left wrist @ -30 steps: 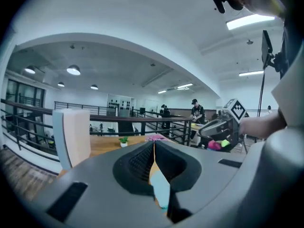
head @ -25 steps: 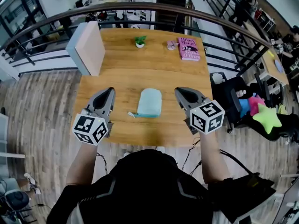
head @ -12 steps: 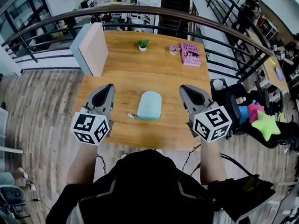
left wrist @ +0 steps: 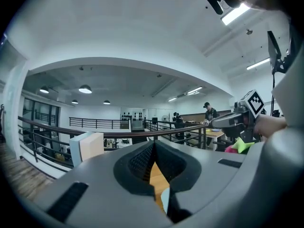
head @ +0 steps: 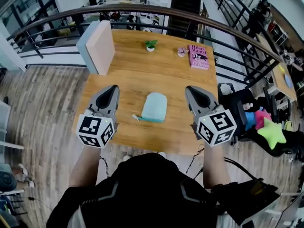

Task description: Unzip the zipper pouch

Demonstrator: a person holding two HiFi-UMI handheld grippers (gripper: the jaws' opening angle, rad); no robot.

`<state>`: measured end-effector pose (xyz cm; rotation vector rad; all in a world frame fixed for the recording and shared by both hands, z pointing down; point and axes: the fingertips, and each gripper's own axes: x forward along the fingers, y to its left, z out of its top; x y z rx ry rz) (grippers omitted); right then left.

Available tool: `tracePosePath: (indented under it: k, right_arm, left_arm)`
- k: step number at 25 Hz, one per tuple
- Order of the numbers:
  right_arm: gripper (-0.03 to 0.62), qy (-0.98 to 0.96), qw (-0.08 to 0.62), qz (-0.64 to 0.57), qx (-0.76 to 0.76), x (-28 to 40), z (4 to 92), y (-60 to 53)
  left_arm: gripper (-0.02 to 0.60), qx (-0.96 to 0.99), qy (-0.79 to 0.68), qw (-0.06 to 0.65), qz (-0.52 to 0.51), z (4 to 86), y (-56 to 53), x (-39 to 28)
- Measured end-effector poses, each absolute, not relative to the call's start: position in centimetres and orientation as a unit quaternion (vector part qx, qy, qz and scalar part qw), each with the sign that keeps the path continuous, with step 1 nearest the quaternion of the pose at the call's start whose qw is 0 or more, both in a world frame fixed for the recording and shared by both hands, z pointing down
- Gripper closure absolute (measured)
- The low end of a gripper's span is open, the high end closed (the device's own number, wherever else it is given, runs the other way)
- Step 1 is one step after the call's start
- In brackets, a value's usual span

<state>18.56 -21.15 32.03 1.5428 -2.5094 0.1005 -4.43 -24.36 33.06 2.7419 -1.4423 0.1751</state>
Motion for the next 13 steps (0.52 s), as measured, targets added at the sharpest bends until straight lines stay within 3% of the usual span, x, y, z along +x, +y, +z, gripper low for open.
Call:
tracePosePath:
  k: [13]
  right_arm:
    - [0.585, -0.843, 0.082, 0.033, 0.531, 19.09, 31.66, -21.52]
  left_arm:
    - [0.552, 0.881, -0.470, 0.028, 0.052, 32.01, -24.28, -3.63]
